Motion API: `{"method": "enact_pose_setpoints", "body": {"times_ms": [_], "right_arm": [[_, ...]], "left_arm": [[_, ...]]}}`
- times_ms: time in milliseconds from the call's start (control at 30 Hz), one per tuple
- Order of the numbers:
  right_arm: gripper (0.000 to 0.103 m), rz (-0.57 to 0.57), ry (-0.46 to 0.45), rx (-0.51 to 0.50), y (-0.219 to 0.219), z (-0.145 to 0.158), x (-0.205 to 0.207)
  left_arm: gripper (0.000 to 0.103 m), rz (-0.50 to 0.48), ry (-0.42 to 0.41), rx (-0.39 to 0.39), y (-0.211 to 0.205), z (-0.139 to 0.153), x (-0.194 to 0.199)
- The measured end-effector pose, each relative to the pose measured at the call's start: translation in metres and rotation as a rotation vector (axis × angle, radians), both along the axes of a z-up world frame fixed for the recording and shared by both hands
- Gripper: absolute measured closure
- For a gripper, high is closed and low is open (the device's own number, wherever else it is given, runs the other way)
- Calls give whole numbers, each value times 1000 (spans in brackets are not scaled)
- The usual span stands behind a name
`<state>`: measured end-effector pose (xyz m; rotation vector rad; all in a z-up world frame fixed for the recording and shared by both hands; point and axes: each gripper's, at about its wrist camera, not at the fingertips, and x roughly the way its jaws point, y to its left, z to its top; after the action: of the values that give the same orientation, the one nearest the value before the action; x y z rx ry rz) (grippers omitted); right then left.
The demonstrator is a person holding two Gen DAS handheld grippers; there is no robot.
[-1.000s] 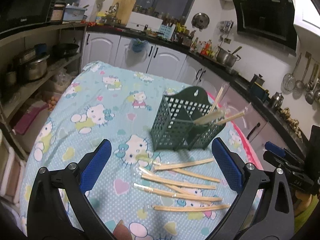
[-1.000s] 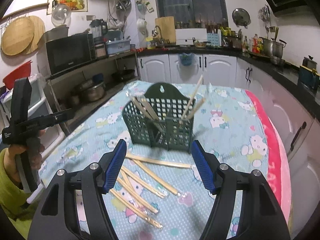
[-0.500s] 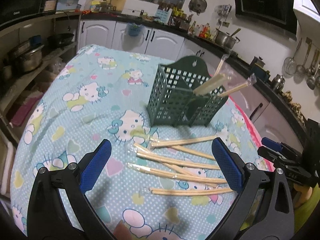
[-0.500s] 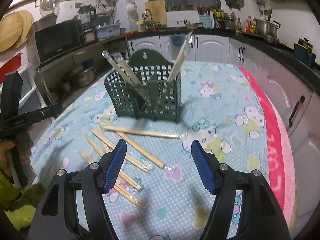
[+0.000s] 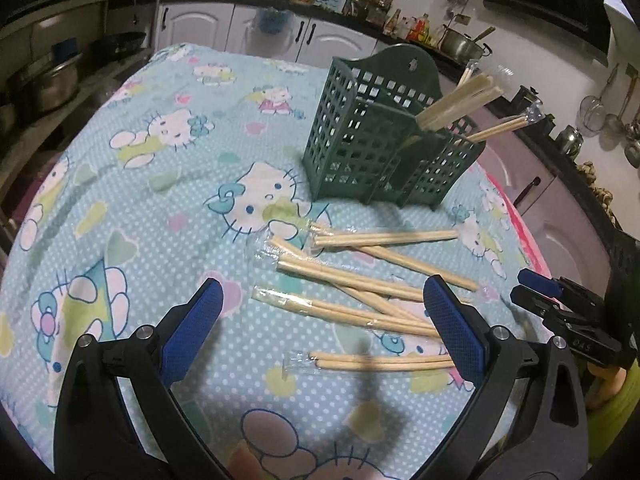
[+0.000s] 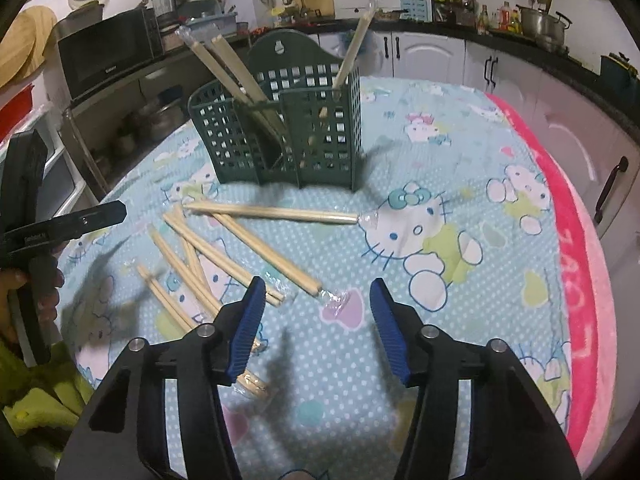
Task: Organize utensils
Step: 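Pull both open tools back and move them toward the loose chopsticks, then close the left tool on a wrapped chopstick while the right tool grasps another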
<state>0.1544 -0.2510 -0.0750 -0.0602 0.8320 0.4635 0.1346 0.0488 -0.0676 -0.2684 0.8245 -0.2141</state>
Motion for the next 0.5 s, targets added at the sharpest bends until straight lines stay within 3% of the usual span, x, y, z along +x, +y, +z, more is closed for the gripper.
{"method": "enact_pose_setpoints", "body": {"times_ms": [233, 500], "right_arm": [[62, 16, 39, -9, 3, -16, 9], [68, 31, 92, 3, 7, -33, 23]], "left_arm": [[11, 4, 24, -17, 7, -13, 9], [36, 25, 80, -108, 19, -28, 31]]}}
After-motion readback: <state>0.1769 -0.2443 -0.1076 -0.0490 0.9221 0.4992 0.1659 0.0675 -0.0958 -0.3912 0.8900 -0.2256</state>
